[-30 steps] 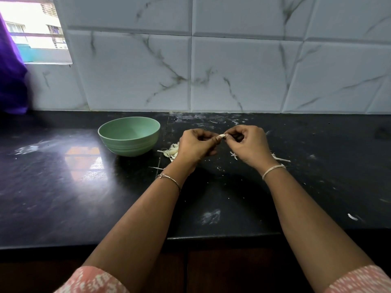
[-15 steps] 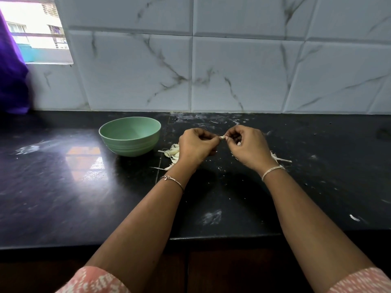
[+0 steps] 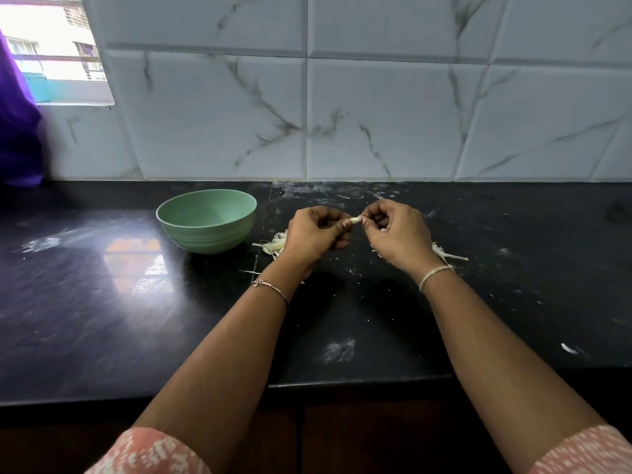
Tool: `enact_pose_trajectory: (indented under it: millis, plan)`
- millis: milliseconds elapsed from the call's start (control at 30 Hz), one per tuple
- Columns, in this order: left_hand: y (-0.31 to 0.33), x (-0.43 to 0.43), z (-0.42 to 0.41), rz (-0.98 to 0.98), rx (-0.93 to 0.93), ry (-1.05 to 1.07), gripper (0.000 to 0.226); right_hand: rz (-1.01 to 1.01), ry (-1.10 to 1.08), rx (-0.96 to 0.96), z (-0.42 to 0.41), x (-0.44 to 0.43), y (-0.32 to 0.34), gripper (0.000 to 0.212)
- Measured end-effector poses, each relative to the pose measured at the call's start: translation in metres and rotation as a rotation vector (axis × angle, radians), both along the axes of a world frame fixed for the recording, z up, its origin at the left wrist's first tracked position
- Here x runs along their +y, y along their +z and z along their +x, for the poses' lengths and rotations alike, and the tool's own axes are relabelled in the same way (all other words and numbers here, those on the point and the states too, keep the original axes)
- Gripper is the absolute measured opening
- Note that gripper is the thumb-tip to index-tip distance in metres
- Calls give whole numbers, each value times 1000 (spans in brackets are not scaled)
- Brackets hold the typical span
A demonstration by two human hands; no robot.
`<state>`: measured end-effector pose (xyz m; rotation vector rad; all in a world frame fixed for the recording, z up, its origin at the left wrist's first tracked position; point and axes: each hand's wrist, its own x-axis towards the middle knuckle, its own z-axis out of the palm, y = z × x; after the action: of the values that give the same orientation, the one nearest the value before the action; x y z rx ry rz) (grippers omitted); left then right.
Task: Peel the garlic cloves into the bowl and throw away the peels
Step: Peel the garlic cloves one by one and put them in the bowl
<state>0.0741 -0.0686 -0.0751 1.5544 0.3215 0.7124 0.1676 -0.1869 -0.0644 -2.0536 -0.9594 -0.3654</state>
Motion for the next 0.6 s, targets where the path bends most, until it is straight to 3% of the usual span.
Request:
enact_pose_trajectory:
  millis: [600]
  plan:
    - [-1,7,0,-34,-17,-81,6,-12,0,-7,-2,0,1,6]
